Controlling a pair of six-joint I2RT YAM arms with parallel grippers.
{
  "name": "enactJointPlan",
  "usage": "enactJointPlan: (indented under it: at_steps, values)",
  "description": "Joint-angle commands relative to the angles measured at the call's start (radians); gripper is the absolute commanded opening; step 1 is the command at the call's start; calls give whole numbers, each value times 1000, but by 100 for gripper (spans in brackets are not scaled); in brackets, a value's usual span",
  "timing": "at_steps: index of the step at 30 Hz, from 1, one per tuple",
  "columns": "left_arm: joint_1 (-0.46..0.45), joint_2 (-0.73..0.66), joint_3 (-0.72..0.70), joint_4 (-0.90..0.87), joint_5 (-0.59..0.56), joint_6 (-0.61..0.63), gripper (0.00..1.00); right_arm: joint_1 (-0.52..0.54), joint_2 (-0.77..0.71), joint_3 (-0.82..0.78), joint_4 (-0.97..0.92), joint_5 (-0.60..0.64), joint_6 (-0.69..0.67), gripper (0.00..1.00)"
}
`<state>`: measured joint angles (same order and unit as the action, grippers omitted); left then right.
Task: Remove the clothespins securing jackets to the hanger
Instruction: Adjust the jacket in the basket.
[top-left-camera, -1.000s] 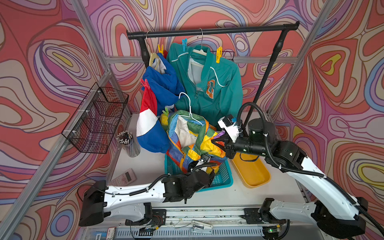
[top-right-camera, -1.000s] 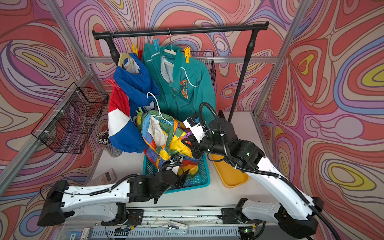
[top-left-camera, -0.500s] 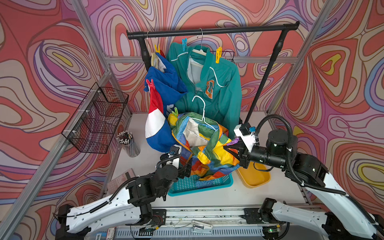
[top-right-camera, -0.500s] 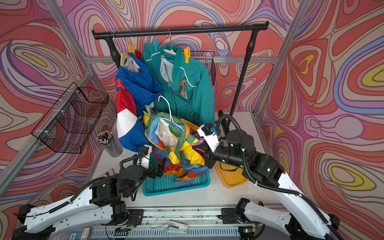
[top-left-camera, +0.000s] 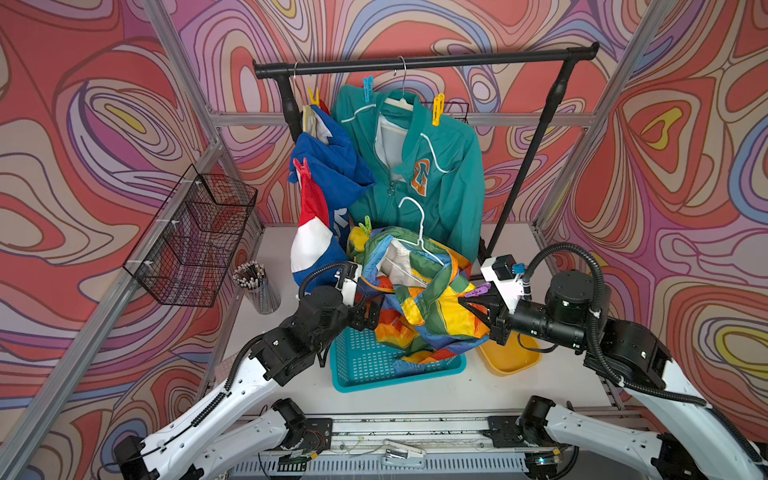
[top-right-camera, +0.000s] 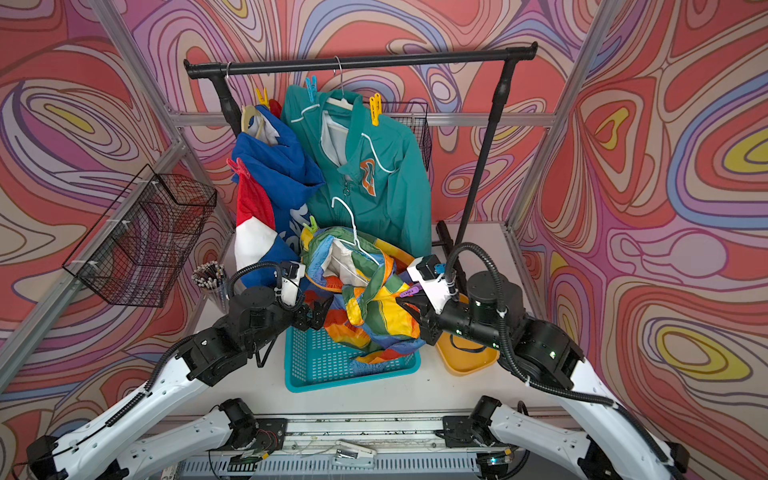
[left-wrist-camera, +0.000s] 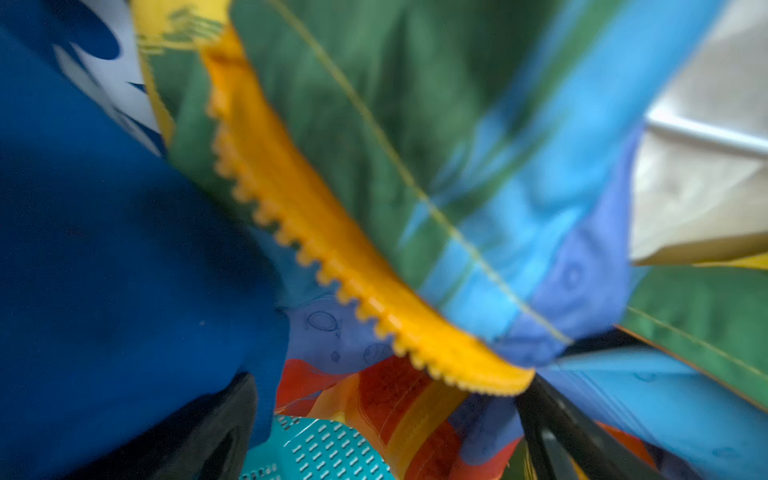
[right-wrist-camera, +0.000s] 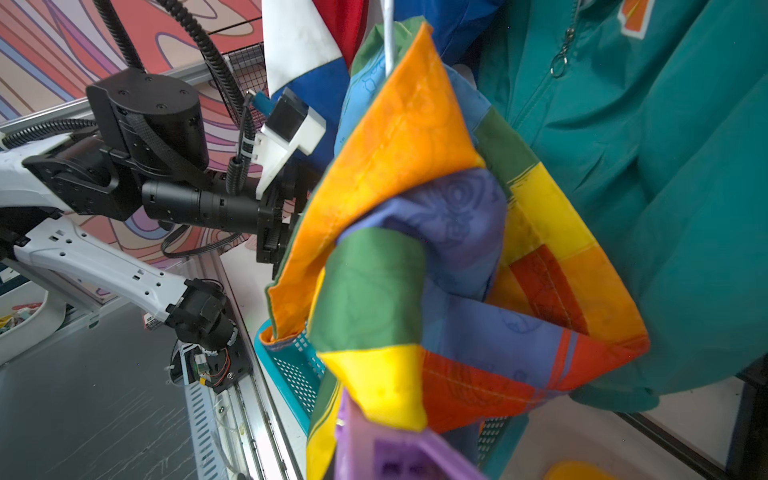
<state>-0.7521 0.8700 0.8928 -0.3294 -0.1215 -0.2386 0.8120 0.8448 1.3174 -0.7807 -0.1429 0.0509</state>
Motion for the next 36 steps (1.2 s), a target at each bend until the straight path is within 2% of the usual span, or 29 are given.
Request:
enactJointPlan:
  at_steps: [1, 3, 6, 11, 14, 18, 21, 28, 33, 36]
  values:
    - [7, -2, 4, 20, 217, 16, 100, -5, 0, 35, 54, 83, 14, 0]
    - [7, -11, -31, 42, 295, -11, 98, -4, 31, 47, 70, 99, 33, 0]
    - [4, -42, -78, 47, 338, -30, 98, -5, 73, 63, 106, 112, 47, 0]
    - [3, -173, -112, -26, 177, 8, 100, -4, 108, 78, 136, 151, 32, 0]
    - [2, -200, -73, -85, 46, 44, 100, -5, 103, 75, 131, 142, 18, 0]
    - [5, -93, 30, -124, -48, 82, 100, -5, 56, 48, 111, 131, 11, 0]
    - [11, 4, 87, -90, -86, 103, 100, -4, 24, 39, 86, 125, 13, 0]
    - [59, 83, 149, 50, -46, 147, 100, -4, -66, 72, 12, 101, 14, 0]
    - [95, 172, 267, 39, 21, 186, 100, -5, -91, 60, -23, 74, 14, 0]
    - [160, 237, 320, 34, 88, 177, 100, -5, -115, 42, -14, 63, 14, 0]
